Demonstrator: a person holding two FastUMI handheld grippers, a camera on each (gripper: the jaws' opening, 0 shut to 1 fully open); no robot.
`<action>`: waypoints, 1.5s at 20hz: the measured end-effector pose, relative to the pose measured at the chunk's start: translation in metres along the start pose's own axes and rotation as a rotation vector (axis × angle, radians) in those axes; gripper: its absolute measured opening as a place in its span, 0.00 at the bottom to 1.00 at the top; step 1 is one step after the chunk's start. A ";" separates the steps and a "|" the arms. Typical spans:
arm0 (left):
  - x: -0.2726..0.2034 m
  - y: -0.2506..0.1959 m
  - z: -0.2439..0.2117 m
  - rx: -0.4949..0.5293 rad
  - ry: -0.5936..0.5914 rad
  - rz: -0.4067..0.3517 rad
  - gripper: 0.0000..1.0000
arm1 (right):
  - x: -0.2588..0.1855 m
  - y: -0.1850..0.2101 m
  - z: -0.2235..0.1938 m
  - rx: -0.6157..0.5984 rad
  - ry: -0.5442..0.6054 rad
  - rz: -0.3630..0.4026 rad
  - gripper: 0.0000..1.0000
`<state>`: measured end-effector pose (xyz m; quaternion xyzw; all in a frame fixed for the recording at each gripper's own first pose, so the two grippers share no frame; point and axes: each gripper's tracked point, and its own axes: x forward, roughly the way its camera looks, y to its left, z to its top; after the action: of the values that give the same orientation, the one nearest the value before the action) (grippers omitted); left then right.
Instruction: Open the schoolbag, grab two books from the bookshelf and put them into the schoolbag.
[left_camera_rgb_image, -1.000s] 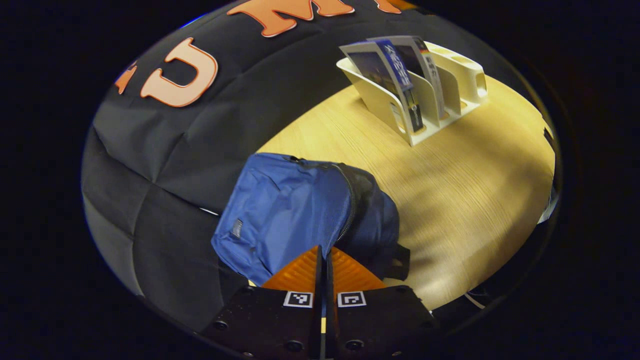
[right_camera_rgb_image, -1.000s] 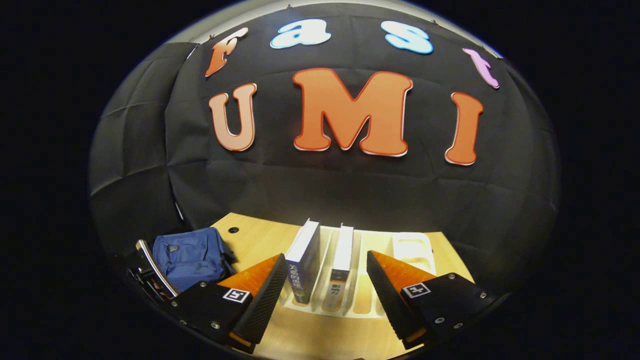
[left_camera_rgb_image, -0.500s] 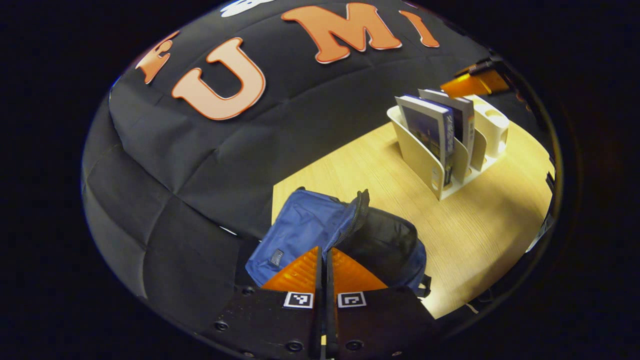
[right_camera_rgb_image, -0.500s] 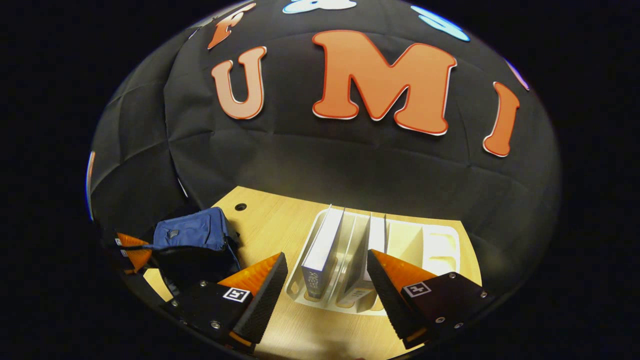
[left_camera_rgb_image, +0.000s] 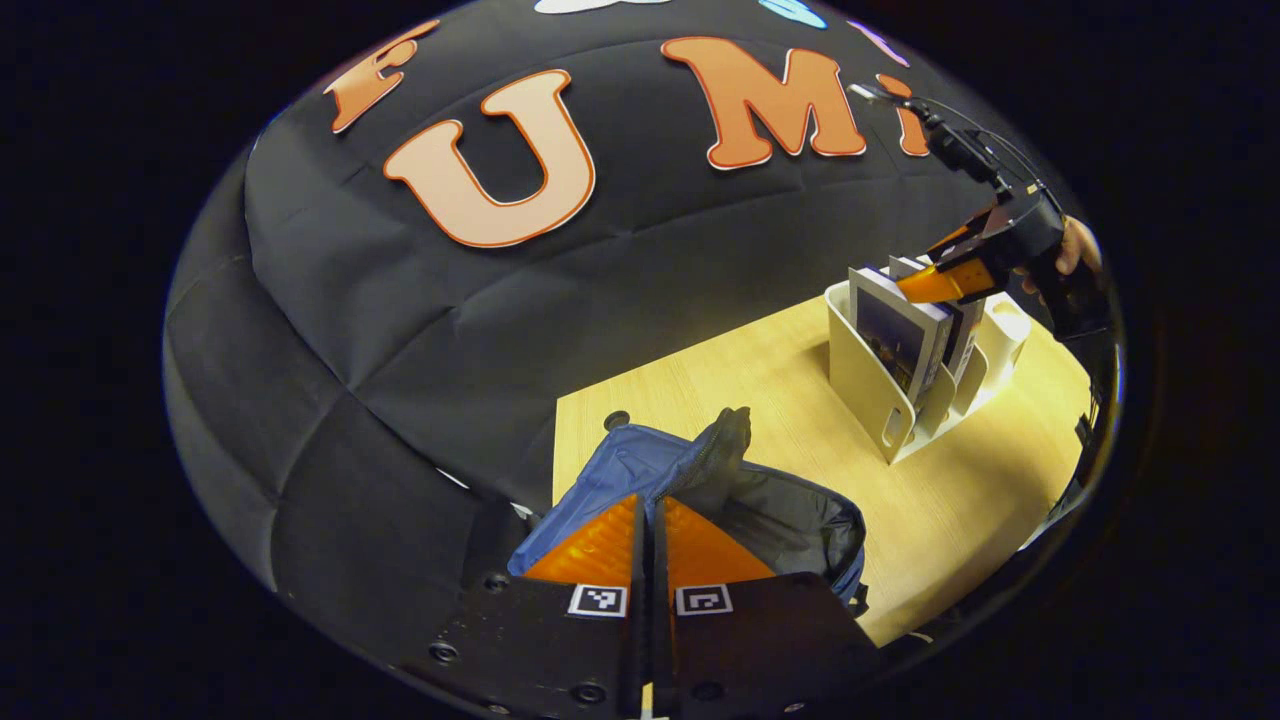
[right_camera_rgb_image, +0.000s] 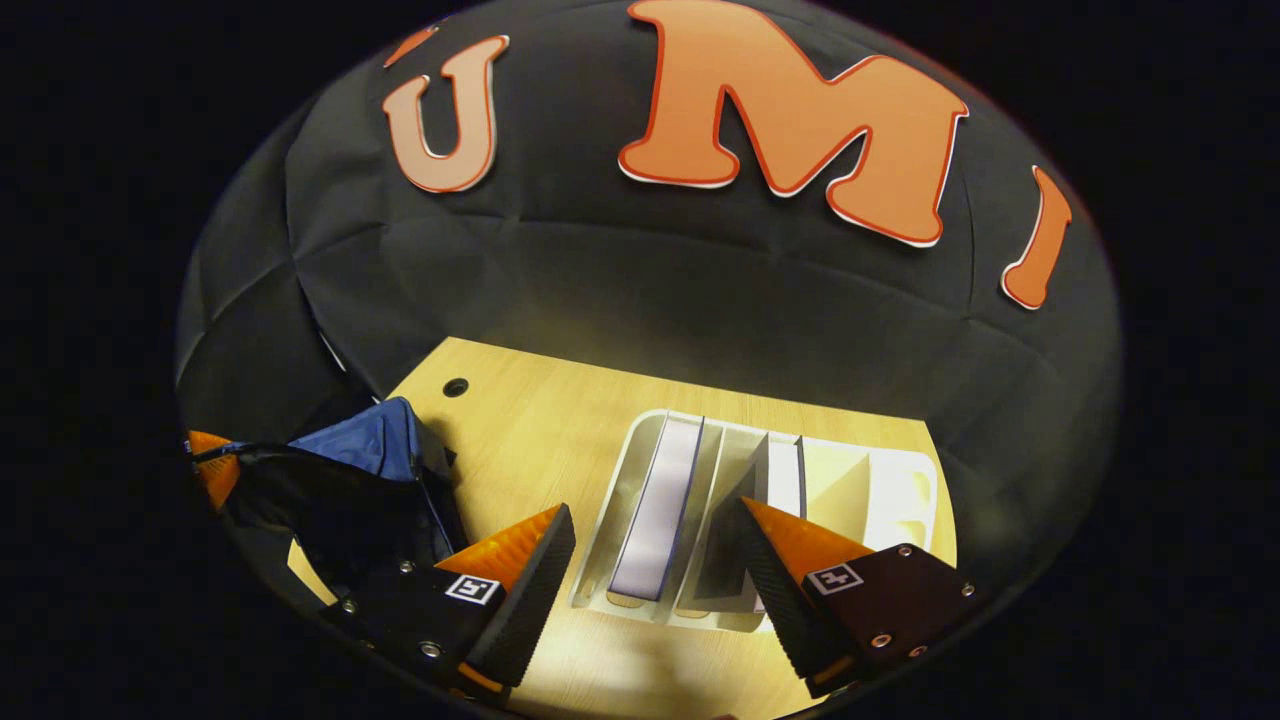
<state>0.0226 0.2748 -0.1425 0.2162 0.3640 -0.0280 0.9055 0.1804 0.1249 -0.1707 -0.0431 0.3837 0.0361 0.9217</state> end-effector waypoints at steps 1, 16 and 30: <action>0.002 0.000 0.005 -0.002 0.002 -0.018 0.04 | 0.006 0.003 0.002 0.010 0.024 0.004 0.95; 0.003 0.006 0.021 -0.041 -0.004 -0.135 0.04 | 0.061 -0.003 -0.045 -0.035 0.391 -0.094 0.66; 0.007 -0.006 0.011 -0.059 -0.004 -0.167 0.04 | 0.022 -0.015 -0.027 0.162 0.480 -0.010 0.29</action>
<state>0.0332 0.2652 -0.1422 0.1582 0.3799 -0.0931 0.9066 0.1783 0.1075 -0.2042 0.0218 0.5930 -0.0104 0.8049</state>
